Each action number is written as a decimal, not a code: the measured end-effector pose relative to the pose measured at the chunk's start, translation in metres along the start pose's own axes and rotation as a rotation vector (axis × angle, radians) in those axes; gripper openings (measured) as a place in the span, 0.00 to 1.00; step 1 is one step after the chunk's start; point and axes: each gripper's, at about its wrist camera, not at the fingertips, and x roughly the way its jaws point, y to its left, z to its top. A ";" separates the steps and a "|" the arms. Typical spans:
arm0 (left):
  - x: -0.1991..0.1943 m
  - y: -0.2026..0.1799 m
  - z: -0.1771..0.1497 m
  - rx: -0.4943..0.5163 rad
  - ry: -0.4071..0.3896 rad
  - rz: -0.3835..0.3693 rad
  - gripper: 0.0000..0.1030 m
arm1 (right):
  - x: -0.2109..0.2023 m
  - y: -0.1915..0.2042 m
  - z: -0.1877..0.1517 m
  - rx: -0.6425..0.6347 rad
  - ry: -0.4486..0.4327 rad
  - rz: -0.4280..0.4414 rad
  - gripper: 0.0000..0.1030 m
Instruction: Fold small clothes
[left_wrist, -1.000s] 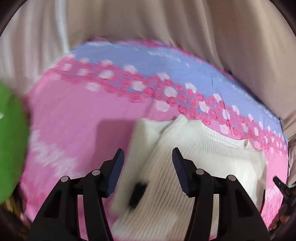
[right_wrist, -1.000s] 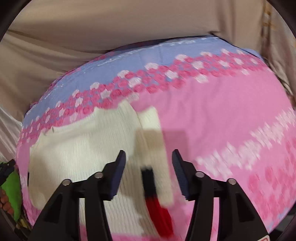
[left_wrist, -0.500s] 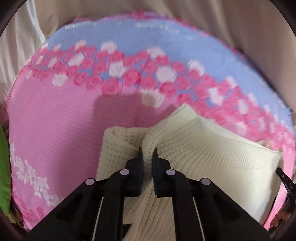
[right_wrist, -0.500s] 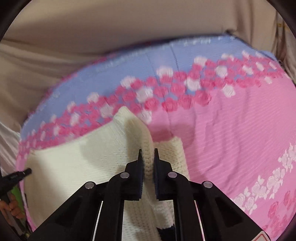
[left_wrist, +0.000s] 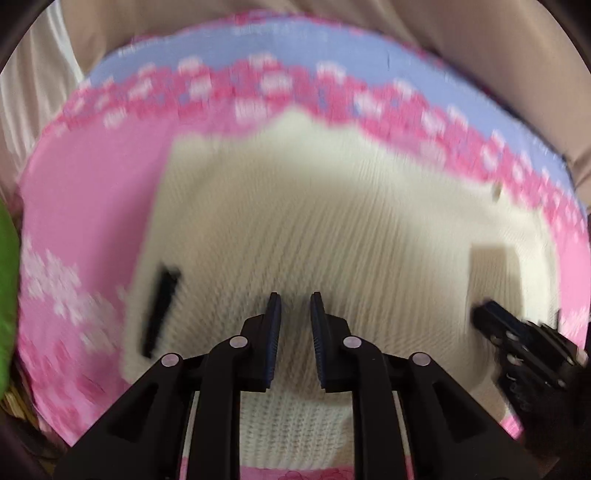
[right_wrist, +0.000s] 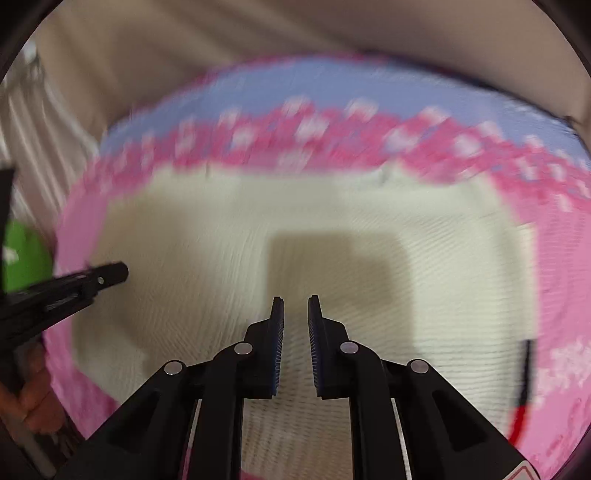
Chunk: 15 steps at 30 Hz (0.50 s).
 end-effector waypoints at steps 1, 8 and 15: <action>-0.003 0.000 -0.004 0.014 -0.027 0.008 0.17 | -0.005 0.005 0.001 -0.018 -0.030 -0.024 0.12; -0.039 0.041 -0.022 -0.074 -0.055 -0.023 0.30 | -0.069 0.010 0.005 0.040 -0.102 0.077 0.12; -0.024 0.061 -0.053 -0.095 0.001 -0.007 0.30 | -0.008 0.030 0.038 0.010 -0.003 0.051 0.12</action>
